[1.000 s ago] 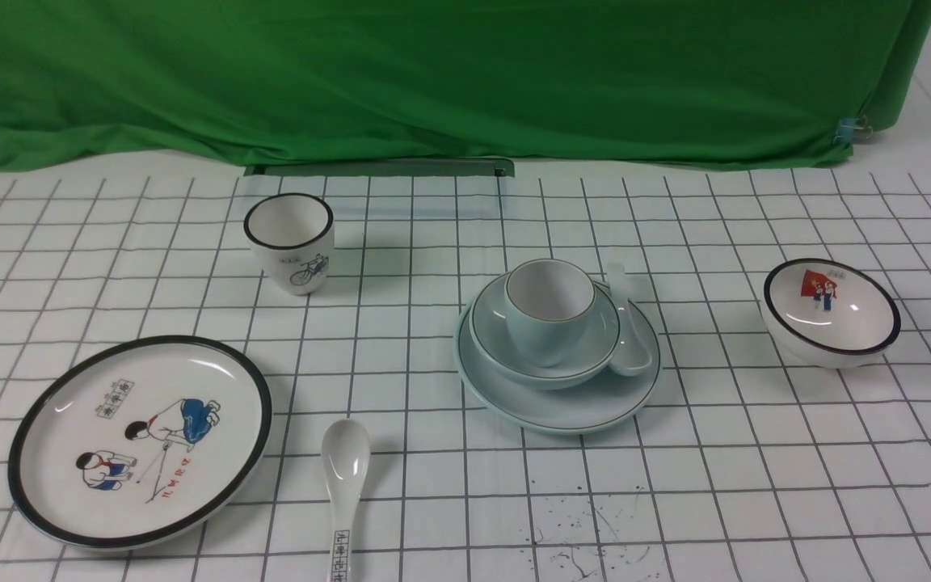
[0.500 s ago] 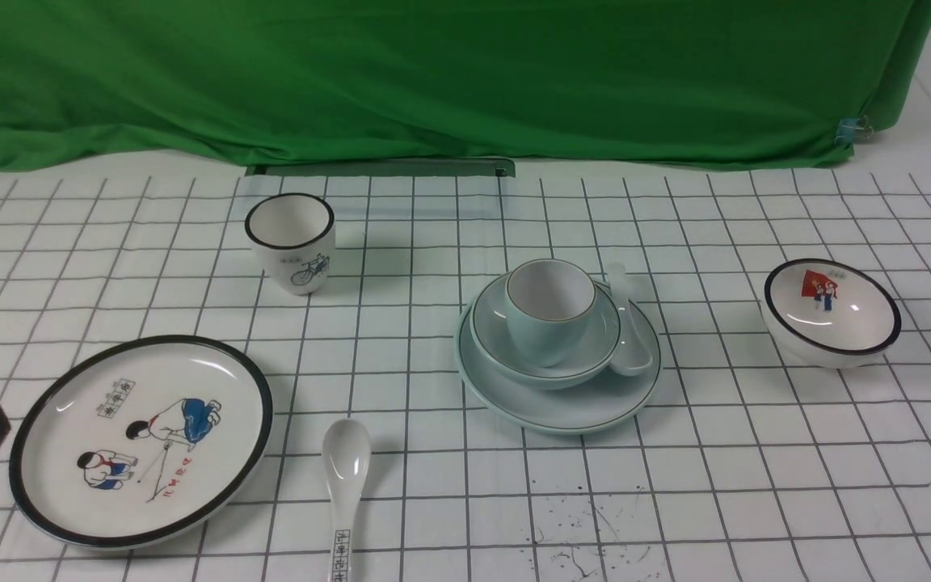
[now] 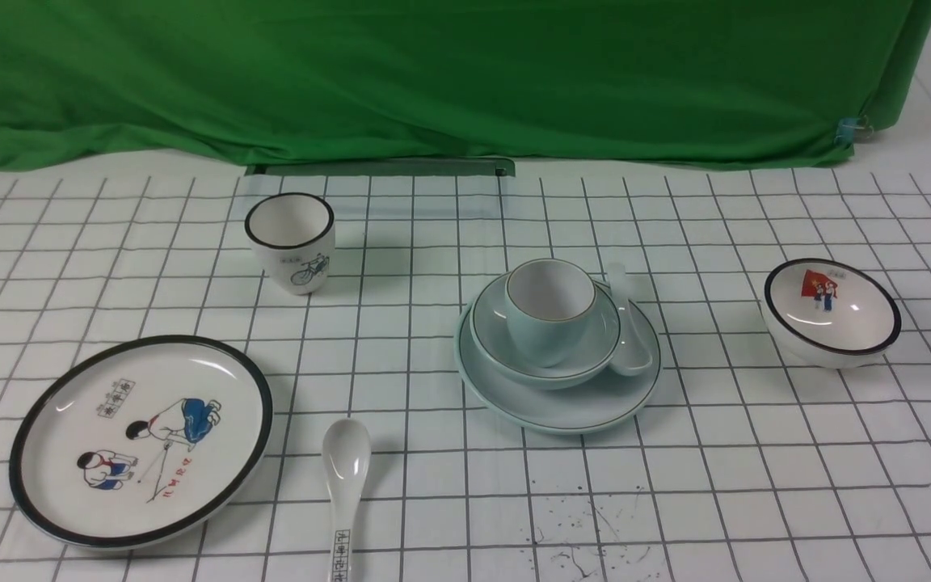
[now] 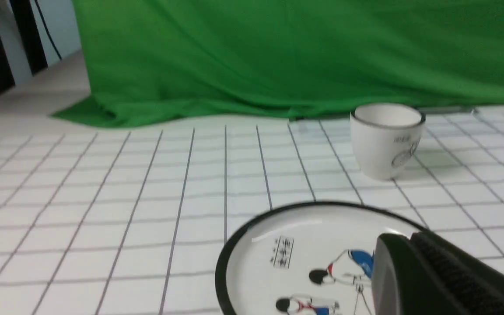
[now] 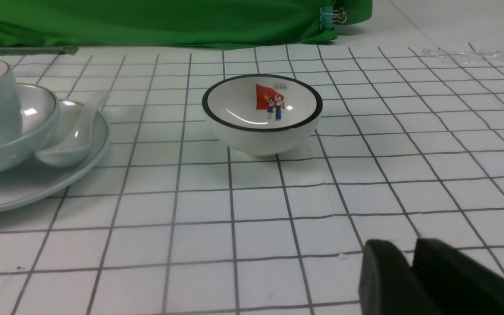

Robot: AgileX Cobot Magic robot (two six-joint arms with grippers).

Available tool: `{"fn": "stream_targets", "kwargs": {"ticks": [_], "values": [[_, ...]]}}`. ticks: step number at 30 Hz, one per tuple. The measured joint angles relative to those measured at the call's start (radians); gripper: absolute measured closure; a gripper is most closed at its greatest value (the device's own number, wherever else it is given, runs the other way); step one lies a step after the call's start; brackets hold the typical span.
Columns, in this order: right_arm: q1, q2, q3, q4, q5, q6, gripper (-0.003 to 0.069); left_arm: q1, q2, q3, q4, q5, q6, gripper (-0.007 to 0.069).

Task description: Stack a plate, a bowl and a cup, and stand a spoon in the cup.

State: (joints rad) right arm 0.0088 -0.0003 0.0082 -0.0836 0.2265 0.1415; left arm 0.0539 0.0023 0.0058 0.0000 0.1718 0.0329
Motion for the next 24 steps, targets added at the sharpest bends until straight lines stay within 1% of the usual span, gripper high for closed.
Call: {"fn": "stream_targets", "kwargs": {"ticks": [2,3,6,11,24], "values": [[0.000,0.000,0.000,0.000,0.000,0.000,0.0515,0.005,0.000,0.000,-0.017,0.028,0.009,0.0653],[0.000,0.000,0.000,0.000,0.000,0.000,0.0510,0.015,0.000,0.001,-0.031,0.055,0.041,0.0653],[0.000,0.000,0.000,0.000,0.000,0.000,0.0500,0.047,0.000,0.001,-0.047,0.062,0.074,0.0653],[0.000,0.000,0.000,0.000,0.000,0.000,0.0487,0.075,0.000,0.001,-0.050,0.063,0.079,0.0653],[0.000,0.000,0.000,0.001,0.000,0.000,0.0446,0.075,0.000,0.001,-0.050,0.057,0.074,0.0653]]}}
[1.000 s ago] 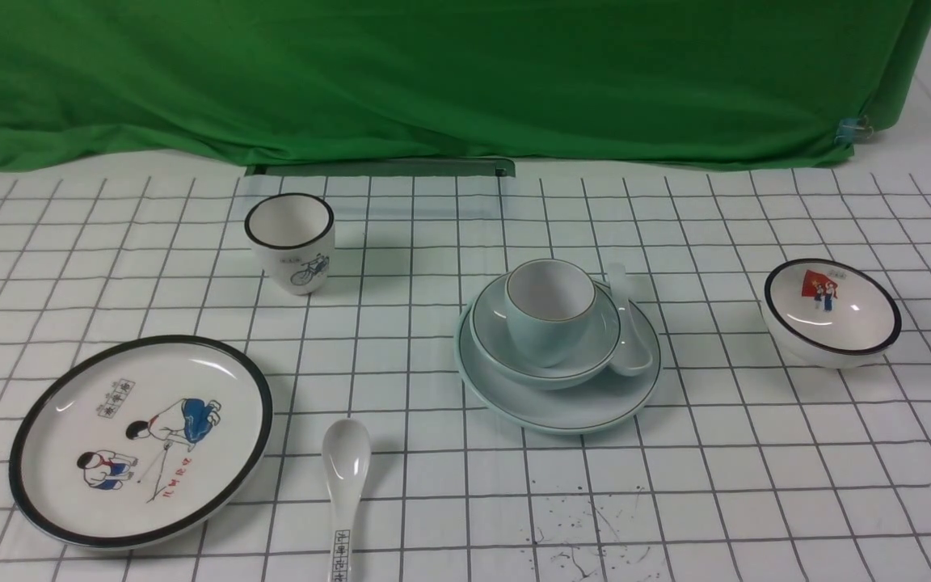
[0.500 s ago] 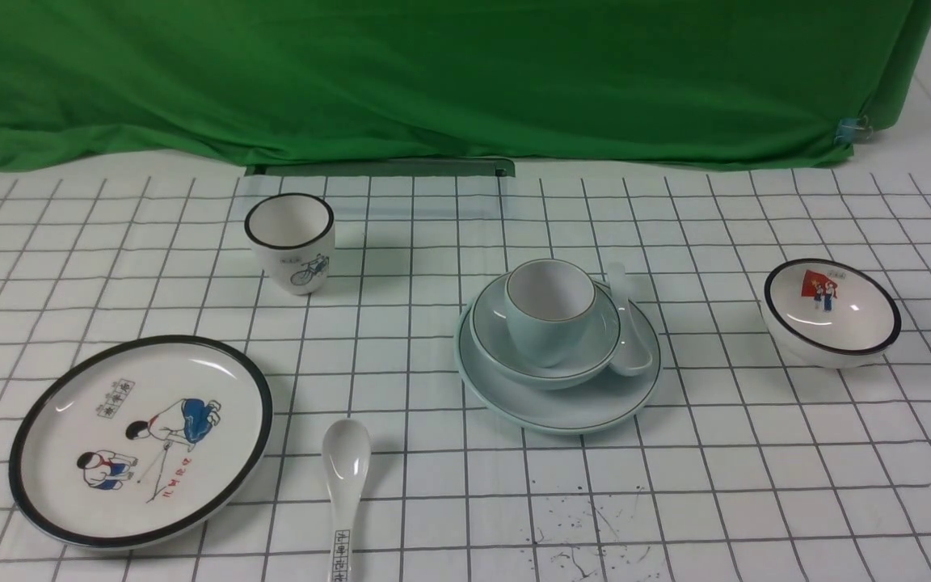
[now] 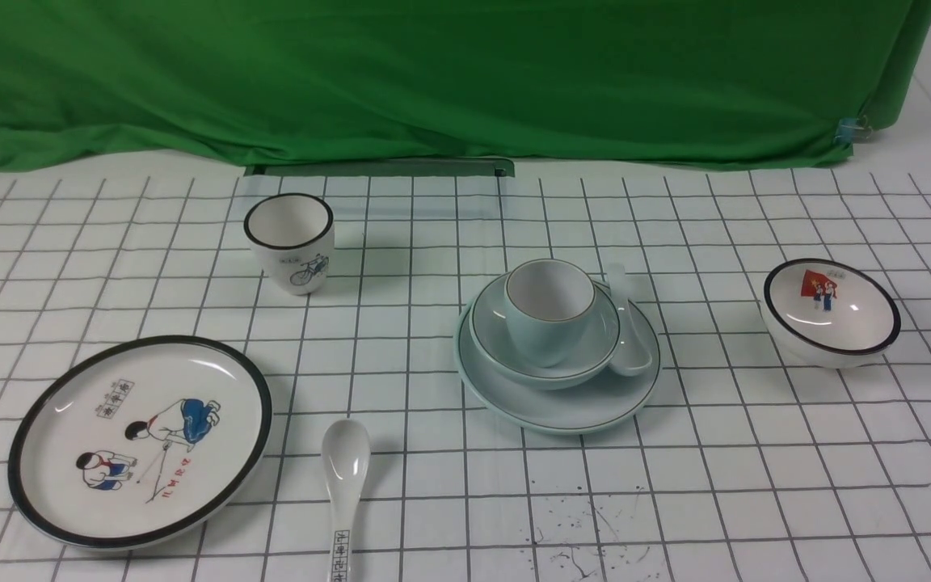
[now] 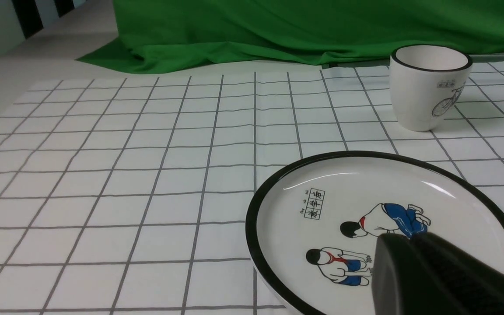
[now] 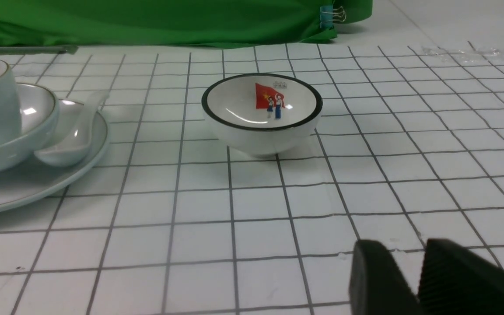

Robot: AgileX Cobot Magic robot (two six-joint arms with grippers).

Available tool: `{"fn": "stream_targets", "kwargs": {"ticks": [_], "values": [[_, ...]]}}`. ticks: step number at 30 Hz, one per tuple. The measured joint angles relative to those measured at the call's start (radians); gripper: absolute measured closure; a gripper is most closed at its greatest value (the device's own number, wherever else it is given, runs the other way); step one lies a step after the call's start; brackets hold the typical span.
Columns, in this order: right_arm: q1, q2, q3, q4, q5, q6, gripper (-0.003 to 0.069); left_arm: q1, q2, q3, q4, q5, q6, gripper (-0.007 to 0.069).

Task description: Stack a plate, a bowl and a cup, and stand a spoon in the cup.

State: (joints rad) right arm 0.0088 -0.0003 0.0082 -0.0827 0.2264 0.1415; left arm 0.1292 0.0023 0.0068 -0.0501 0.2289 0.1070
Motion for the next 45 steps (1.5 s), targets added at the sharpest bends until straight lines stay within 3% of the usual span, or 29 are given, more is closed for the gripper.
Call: {"fn": "stream_targets", "kwargs": {"ticks": [45], "values": [[0.000,0.000,0.000,0.001,0.000,0.000,0.0417,0.000,0.000,0.000,0.000,0.000,-0.001,0.0653]]}}
